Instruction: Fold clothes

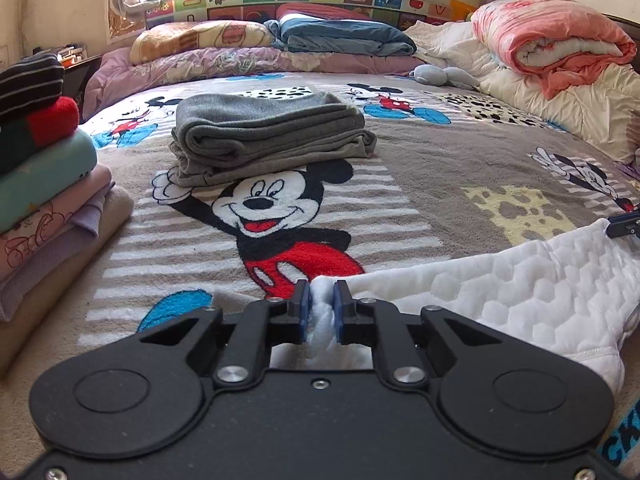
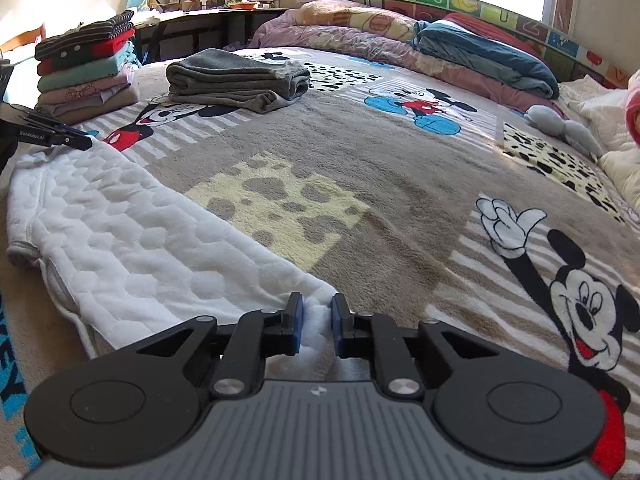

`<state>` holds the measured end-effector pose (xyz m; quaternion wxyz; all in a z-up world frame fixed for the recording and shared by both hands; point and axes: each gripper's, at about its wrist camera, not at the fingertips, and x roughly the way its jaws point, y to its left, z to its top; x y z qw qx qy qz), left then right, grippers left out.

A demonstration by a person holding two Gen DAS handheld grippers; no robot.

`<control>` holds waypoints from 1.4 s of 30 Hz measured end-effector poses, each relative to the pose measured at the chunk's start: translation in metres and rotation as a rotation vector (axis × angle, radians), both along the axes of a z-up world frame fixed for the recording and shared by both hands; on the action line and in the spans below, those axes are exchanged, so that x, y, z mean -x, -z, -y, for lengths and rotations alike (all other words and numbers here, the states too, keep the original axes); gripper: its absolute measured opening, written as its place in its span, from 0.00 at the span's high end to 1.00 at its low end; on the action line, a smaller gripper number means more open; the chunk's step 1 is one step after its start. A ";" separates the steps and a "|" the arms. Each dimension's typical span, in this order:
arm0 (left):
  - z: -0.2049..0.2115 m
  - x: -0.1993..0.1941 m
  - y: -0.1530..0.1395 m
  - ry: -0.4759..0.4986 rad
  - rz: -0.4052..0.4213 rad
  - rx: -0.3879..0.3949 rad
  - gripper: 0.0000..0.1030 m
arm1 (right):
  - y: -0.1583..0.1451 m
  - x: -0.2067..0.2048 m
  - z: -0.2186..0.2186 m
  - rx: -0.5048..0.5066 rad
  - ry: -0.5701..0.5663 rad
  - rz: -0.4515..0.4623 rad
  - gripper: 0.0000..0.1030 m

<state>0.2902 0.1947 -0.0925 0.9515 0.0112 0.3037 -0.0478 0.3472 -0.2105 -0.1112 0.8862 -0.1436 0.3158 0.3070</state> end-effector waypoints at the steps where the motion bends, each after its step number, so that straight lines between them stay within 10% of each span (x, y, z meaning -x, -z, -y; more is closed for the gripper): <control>1: 0.000 0.005 -0.005 -0.002 0.024 0.006 0.90 | -0.004 0.001 0.000 -0.005 0.008 0.009 0.89; 19: 0.001 0.137 -0.037 -0.064 0.296 0.050 0.91 | -0.052 0.140 0.016 -0.146 0.102 0.274 0.92; 42: -0.002 0.238 -0.032 -0.182 0.078 0.030 0.91 | -0.009 0.282 0.030 -0.260 0.144 0.174 0.84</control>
